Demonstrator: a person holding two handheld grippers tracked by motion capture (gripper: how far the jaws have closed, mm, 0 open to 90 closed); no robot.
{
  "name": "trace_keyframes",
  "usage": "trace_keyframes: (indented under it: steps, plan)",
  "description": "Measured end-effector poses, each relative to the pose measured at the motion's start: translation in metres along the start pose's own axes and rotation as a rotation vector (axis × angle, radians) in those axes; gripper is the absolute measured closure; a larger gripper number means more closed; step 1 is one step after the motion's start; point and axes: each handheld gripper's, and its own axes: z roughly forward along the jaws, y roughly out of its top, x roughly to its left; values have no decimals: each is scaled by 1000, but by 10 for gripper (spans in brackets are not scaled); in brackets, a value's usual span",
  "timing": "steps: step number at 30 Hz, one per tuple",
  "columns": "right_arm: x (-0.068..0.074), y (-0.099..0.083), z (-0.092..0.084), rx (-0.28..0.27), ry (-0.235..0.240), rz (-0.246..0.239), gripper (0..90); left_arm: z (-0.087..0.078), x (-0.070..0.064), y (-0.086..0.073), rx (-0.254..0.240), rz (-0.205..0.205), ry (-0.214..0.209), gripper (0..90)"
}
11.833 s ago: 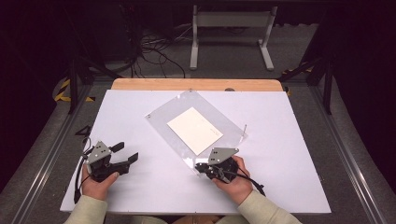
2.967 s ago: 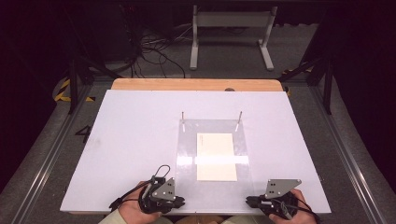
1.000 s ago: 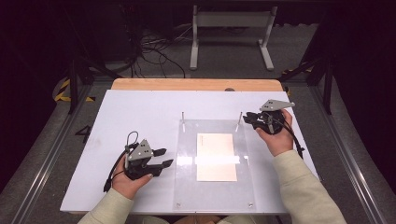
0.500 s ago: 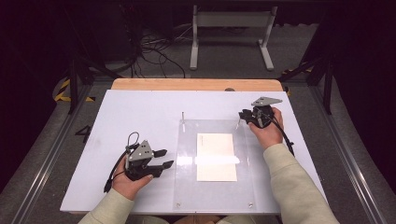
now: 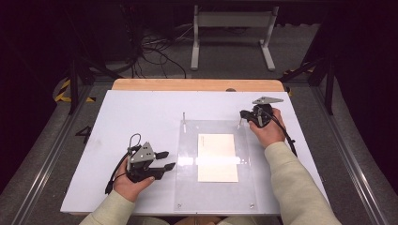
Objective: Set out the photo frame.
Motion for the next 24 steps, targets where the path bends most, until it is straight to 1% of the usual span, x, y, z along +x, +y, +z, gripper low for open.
trace_keyframes:
  steps: [1,2,5,6,7,9,10,12,13,14,18,19,21,22,24]
  plan:
    - [0,0,0,0,0,0,857,0,0,0,0,0,0,504]
    - [-2,0,2,-6,3,15,858,0,0,0,-1,-2,0,504]
    - [-3,-1,4,-12,6,31,858,-1,0,0,-7,-10,3,504]
    - [-4,-1,4,-18,9,43,858,-1,0,0,-7,-10,3,504]
    - [-5,-2,5,-24,13,58,858,0,0,-1,-8,-19,-2,504]
    - [-7,-1,7,-24,22,89,858,3,-1,-2,9,-10,-1,504]
    - [-8,-1,8,-24,26,100,858,3,-1,-2,9,-10,-1,502]
    - [-10,0,10,-26,28,108,858,2,-3,-2,9,-9,4,499]
    - [-12,2,12,-22,33,129,858,-1,-2,-3,-3,-13,13,492]
    - [-13,2,13,-22,35,138,858,-1,-2,-3,-3,-13,13,491]
    - [-18,3,16,-25,56,162,858,-5,2,-5,-5,-1,44,482]
    - [-18,3,16,-24,60,168,858,-5,3,-6,-7,6,49,475]
    - [-22,3,19,-29,73,188,857,-6,3,-7,-17,23,63,426]
    - [-22,3,19,-29,73,188,857,-5,3,-7,-29,42,70,426]
    - [-24,3,20,-31,84,205,857,-4,1,-7,-50,89,83,372]
